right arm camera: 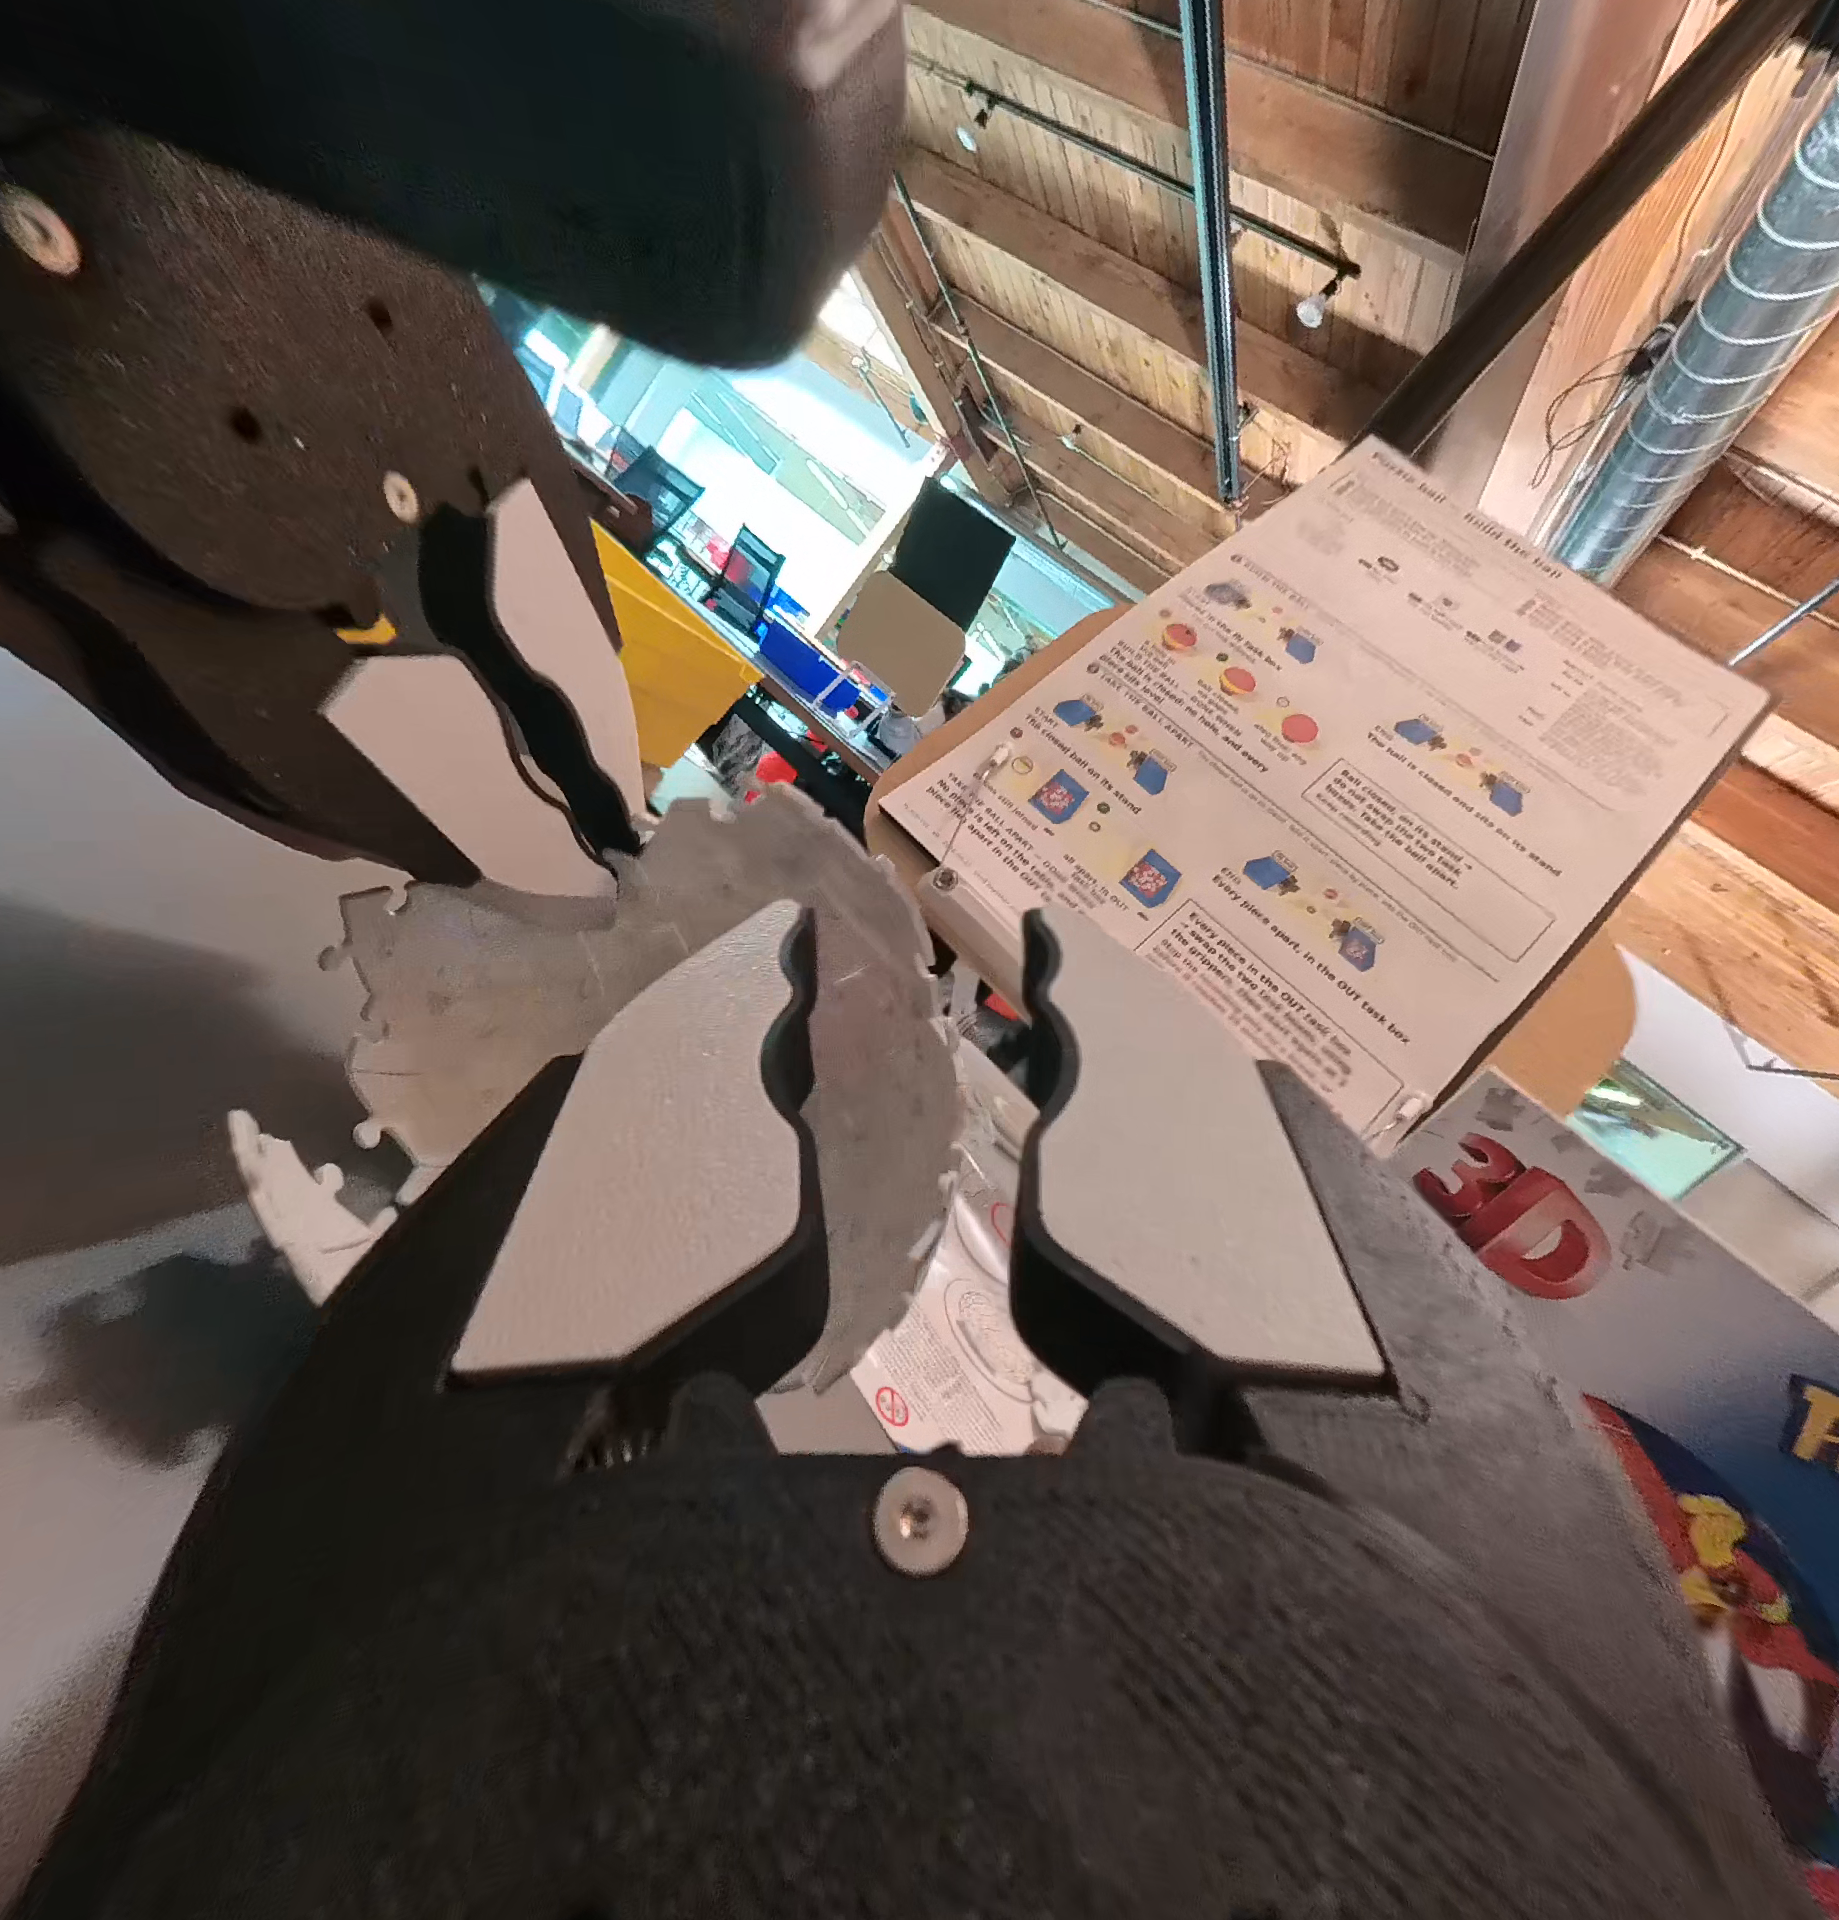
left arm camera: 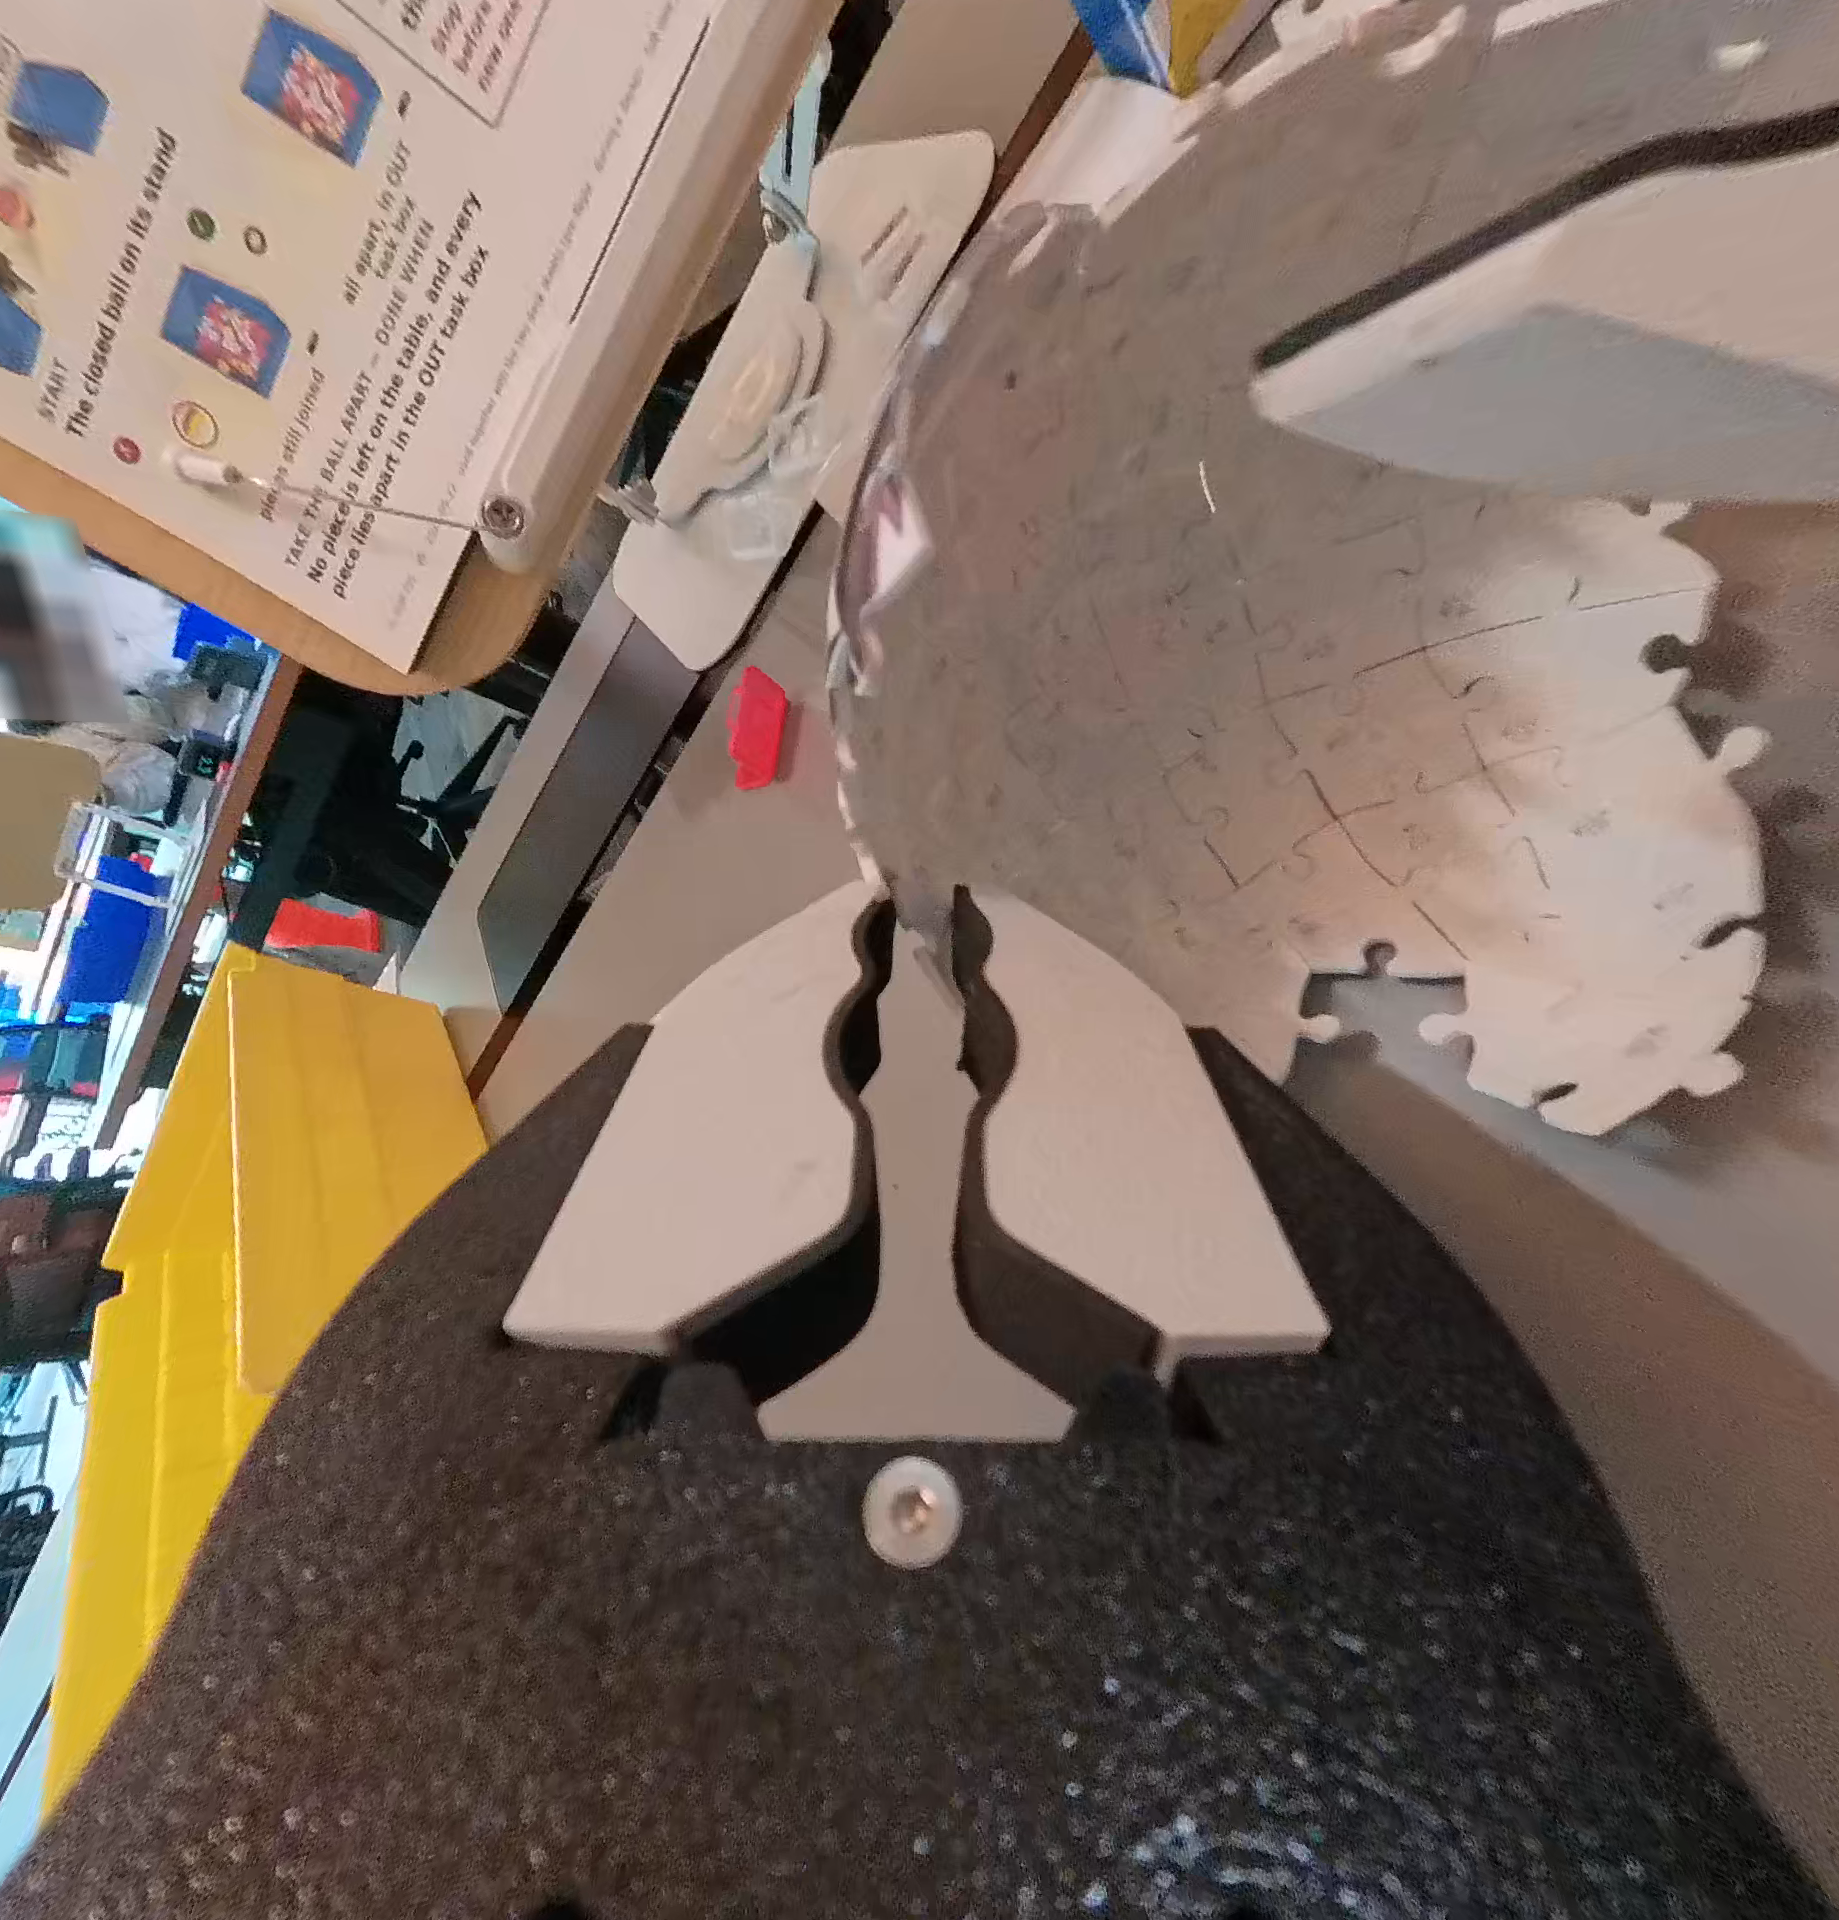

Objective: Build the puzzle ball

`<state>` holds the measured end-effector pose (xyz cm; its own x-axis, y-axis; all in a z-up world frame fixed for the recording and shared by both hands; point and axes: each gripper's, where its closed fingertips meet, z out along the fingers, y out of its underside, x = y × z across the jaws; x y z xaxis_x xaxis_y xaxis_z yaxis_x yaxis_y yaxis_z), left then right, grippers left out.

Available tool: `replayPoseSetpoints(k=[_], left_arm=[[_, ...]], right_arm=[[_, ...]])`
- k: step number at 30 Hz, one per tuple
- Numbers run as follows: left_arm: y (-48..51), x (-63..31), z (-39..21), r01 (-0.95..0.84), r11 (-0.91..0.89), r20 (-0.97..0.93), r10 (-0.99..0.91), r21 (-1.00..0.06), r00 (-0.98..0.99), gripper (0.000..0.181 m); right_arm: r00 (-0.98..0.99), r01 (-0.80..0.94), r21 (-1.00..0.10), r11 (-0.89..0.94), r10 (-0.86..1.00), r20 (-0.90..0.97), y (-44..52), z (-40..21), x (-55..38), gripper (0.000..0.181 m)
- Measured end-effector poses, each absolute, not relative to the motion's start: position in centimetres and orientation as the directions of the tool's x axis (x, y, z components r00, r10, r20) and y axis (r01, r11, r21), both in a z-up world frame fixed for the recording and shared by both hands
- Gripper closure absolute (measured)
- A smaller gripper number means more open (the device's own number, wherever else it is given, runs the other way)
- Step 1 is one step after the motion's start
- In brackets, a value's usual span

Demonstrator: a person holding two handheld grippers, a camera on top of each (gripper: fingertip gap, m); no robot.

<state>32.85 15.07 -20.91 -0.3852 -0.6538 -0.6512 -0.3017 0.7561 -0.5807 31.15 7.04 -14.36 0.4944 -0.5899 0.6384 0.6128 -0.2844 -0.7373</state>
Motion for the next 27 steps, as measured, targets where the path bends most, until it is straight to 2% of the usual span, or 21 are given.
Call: replayPoseSetpoints(k=[3, 6, 9, 13, 20, 23, 27], left_arm=[[15.4, 33.0, -21.2, -0.339, 0.742, -0.628, -0.670, -0.578, -0.395, 0.171], [15.8, 33.0, -21.5, -0.375, 0.736, -0.612, -0.677, -0.563, -0.409, 0.170], [15.7, 33.1, -21.3, -0.361, 0.749, -0.617, -0.662, -0.555, -0.425, 0.170], [15.6, 33.4, -21.3, -0.351, 0.775, -0.633, -0.632, -0.525, -0.448, 0.170], [15.3, 33.7, -20.8, -0.351, 0.771, -0.615, -0.637, -0.532, -0.466, 0.171], [15.2, 34.0, -20.7, -0.350, 0.766, -0.607, -0.641, -0.539, -0.470, 0.172], [15.1, 34.2, -20.6, -0.364, 0.769, -0.593, -0.638, -0.526, -0.491, 0.172]], right_arm=[[0.471, 0.625, -0.735, -0.263, -0.624, 0.624, 5.8, -12.9, 29.9, 0.132], [0.461, 0.614, -0.763, -0.204, -0.692, 0.556, 3.4, -10.8, 28.2, 0.135], [0.466, 0.597, -0.751, -0.281, -0.642, 0.610, 1.4, -11.6, 26.5, 0.144], [0.549, 0.482, -0.797, -0.365, -0.583, 0.599, -3.4, -14.8, 25.2, 0.155], [0.509, 0.153, -0.878, -0.453, -0.725, 0.463, -16.5, -17.7, 26.4, 0.164], [0.489, 0.092, -0.907, -0.411, -0.775, 0.400, -19.6, -17.9, 26.4, 0.168], [0.478, 0.030, -0.890, -0.455, -0.775, 0.413, -21.3, -19.1, 27.2, 0.166]])
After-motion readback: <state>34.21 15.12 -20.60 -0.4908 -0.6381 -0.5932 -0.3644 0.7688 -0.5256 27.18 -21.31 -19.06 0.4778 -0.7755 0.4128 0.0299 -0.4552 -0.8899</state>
